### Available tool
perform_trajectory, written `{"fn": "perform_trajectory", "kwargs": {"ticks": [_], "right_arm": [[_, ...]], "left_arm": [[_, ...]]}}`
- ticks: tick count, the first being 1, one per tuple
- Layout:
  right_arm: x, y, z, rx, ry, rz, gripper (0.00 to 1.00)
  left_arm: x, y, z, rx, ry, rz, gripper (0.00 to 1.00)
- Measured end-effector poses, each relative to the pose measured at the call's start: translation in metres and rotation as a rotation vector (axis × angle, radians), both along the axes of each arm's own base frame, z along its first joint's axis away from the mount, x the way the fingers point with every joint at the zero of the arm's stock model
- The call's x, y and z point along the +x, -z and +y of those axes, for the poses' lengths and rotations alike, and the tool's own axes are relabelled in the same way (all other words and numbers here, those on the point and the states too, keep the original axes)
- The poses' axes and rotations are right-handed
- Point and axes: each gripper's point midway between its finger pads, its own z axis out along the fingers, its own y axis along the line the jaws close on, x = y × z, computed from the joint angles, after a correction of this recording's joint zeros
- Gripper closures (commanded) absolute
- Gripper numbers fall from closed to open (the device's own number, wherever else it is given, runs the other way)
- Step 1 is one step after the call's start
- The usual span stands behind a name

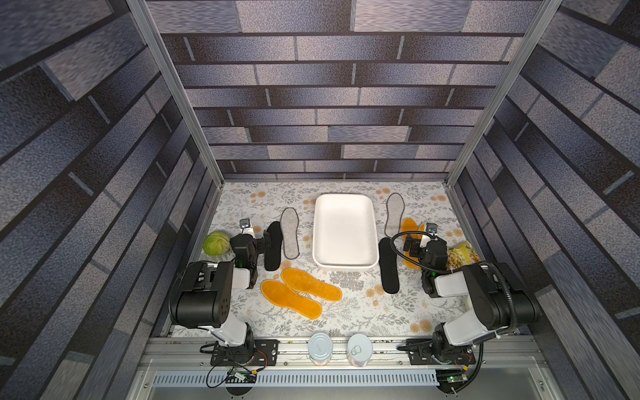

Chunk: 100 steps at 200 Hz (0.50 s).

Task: Put the insoles into the storage box
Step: Pick up the insole from the center of the board.

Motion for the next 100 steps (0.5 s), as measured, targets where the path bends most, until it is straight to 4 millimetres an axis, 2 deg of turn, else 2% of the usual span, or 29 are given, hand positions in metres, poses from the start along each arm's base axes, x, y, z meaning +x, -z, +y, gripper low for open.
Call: {"fn": "perform_trajectory", "kwargs": {"ticks": [16, 28, 47, 65, 83, 100], "right_arm": [[-0.002, -0.007, -0.001, 0.002, 0.003, -0.020, 0.00], [-0.004, -0.017, -0.001, 0.003, 0.004, -0.041, 0.00], [-0.008, -0.041, -0.002, 0.007, 0.007, -0.082, 0.00], [-0.010, -0.070, 0.000, 0.024, -0.003, -0.111, 0.00], [-0.006, -0.107, 0.008, 0.060, -0.044, -0.122, 0.00], [-0.001, -0.147, 0.022, 0.111, -0.107, -0.110, 0.00]], "left_arm": [[-0.005, -0.018, 0.002, 0.007, -0.019, -0.019, 0.00], [-0.010, -0.043, 0.004, 0.002, -0.036, -0.066, 0.00], [-0.016, -0.087, 0.006, -0.042, -0.062, -0.141, 0.00], [-0.018, -0.118, 0.002, -0.091, -0.069, -0.169, 0.00], [-0.022, -0.126, -0.006, -0.140, -0.070, -0.134, 0.00], [-0.027, -0.114, -0.013, -0.200, -0.083, -0.033, 0.00]]}}
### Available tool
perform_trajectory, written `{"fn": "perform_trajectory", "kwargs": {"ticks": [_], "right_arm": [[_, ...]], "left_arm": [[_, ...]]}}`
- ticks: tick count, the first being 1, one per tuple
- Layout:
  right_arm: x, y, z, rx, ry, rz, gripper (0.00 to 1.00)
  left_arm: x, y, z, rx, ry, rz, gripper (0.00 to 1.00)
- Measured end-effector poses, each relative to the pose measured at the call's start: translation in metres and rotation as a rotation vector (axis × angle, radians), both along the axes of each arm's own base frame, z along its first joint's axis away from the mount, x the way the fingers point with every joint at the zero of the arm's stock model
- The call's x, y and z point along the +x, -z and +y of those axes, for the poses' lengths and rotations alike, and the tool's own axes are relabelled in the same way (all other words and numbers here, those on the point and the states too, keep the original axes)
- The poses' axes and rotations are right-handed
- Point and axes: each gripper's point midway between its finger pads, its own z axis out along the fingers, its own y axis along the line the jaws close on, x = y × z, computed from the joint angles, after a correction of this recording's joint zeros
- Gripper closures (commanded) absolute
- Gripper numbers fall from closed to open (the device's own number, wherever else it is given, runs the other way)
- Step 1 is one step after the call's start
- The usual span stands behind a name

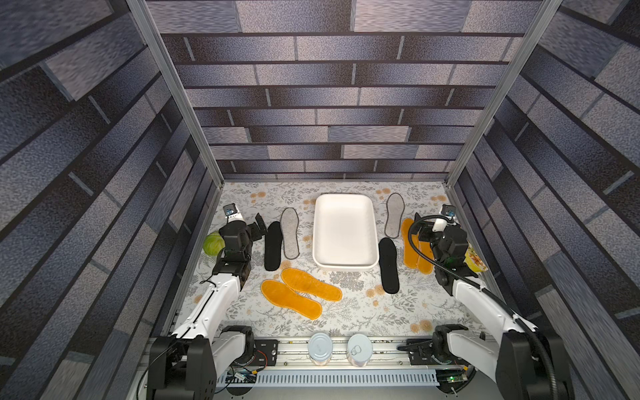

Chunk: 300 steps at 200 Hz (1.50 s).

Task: Put the insoles into the storage box
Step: Pick up the insole from the center of the board.

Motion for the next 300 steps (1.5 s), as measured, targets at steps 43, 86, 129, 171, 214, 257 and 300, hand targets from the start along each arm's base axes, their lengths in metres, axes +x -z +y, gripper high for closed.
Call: {"fn": "perform_trajectory", "kwargs": {"ticks": [43, 86, 129, 171, 214, 257, 300], "right_arm": [[-0.007, -0.054, 0.042, 0.110, -0.170, 0.151, 0.03], [-0.037, -0.028, 0.106, 0.137, -0.336, 0.385, 0.02], [-0.060, -0.009, 0.161, 0.158, -0.438, 0.553, 0.02], [-0.076, 0.012, 0.200, 0.125, -0.488, 0.642, 0.01], [-0.083, 0.027, 0.216, 0.113, -0.503, 0.689, 0.01], [-0.081, 0.026, 0.214, 0.117, -0.482, 0.681, 0.00], [-0.082, 0.022, 0.209, 0.117, -0.473, 0.662, 0.00]], "left_arm": [[-0.024, 0.045, -0.012, -0.126, -0.019, 0.305, 0.00], [-0.044, 0.089, -0.040, -0.248, 0.025, 0.583, 0.00], [-0.068, 0.123, -0.072, -0.289, 0.094, 0.772, 0.00], [-0.076, 0.139, -0.076, -0.292, 0.099, 0.852, 0.00], [-0.071, 0.152, -0.077, -0.278, 0.097, 0.902, 0.00], [-0.047, 0.146, -0.073, -0.262, 0.099, 0.886, 0.00], [-0.042, 0.160, -0.069, -0.236, 0.107, 0.946, 0.00]]}}
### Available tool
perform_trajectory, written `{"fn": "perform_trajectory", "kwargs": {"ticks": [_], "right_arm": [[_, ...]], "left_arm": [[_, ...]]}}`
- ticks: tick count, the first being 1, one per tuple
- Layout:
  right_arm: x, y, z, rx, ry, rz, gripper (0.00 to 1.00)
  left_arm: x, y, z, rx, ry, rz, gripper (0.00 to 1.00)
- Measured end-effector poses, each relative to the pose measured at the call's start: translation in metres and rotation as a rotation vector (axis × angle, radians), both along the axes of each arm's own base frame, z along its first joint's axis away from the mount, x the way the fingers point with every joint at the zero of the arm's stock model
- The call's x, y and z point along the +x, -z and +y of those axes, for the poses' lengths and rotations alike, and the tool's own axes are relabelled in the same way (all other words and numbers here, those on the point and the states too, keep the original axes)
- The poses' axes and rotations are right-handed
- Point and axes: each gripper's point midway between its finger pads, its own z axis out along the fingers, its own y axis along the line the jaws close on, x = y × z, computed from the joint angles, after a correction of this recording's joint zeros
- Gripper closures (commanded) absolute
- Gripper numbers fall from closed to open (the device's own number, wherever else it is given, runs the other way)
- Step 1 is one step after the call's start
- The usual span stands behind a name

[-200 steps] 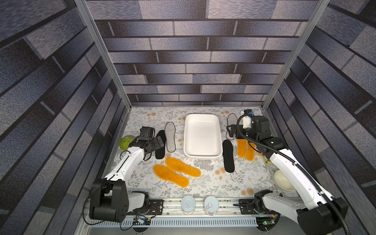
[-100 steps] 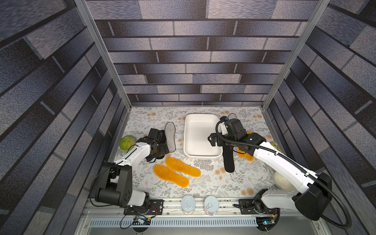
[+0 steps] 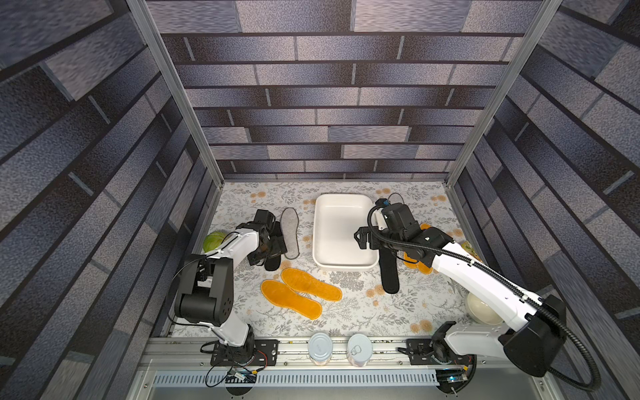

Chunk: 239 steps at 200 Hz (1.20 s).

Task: Put the insoles into the storage box
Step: Pick up the insole from the center of the board.

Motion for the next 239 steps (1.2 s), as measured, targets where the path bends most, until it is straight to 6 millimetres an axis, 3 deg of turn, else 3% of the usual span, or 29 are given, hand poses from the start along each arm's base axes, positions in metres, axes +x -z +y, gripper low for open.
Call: {"fn": "perform_trajectory", "kwargs": {"ticks": [35, 92, 137, 192, 239], "right_arm": [[-0.001, -0.002, -0.001, 0.004, 0.001, -0.005, 0.00], [-0.001, -0.002, -0.001, 0.006, 0.003, -0.004, 0.00], [-0.001, -0.002, -0.001, 0.006, 0.003, -0.003, 0.00], [-0.001, -0.002, -0.001, 0.005, 0.003, -0.003, 0.00], [-0.001, -0.002, -0.001, 0.008, 0.005, -0.001, 0.01]], "left_arm": [[0.001, 0.007, 0.000, 0.012, 0.033, 0.034, 0.00], [0.010, 0.002, 0.002, 0.048, 0.074, 0.041, 0.04], [0.003, 0.015, -0.003, 0.074, 0.109, 0.101, 0.06], [0.002, 0.014, -0.004, 0.081, 0.126, 0.113, 0.13], [0.002, 0.014, -0.002, 0.086, 0.128, 0.116, 0.12]]}}
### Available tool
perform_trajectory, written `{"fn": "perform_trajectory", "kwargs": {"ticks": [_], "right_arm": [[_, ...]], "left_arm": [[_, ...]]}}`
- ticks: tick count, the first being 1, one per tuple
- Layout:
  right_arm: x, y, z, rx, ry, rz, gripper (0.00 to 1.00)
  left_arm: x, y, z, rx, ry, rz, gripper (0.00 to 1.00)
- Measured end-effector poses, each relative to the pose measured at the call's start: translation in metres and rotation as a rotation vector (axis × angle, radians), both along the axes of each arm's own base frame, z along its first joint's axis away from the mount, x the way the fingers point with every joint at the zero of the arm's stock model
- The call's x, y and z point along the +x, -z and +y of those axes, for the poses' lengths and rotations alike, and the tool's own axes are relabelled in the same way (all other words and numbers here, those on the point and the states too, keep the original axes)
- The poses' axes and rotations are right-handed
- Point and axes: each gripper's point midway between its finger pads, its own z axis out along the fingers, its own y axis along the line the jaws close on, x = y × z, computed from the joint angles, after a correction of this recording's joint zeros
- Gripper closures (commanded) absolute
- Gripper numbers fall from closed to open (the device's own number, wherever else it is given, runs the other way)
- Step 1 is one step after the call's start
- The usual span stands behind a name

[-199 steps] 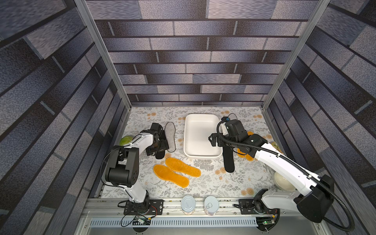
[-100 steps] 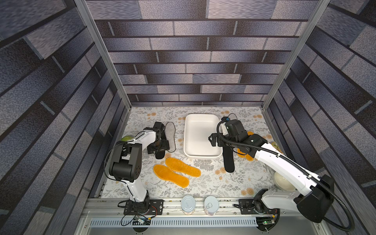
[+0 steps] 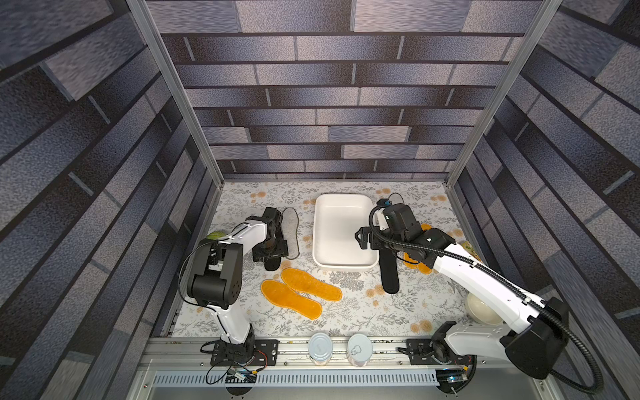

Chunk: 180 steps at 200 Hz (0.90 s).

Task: Put the insoles into the storage box
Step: Pick up the insole from the center of the board.

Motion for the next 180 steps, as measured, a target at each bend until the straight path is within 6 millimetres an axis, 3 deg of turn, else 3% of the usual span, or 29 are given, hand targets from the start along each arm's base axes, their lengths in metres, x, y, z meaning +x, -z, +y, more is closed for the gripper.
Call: {"fn": "perform_trajectory", "kwargs": {"ticks": [70, 180], "right_arm": [[0.000, 0.001, 0.000, 0.004, 0.007, 0.007, 0.01], [-0.001, 0.003, -0.001, 0.002, 0.008, 0.010, 0.00]], "left_arm": [[0.003, 0.002, 0.009, 0.004, -0.003, 0.013, 0.09], [0.008, 0.008, 0.014, 0.001, 0.001, 0.028, 0.19]]}}
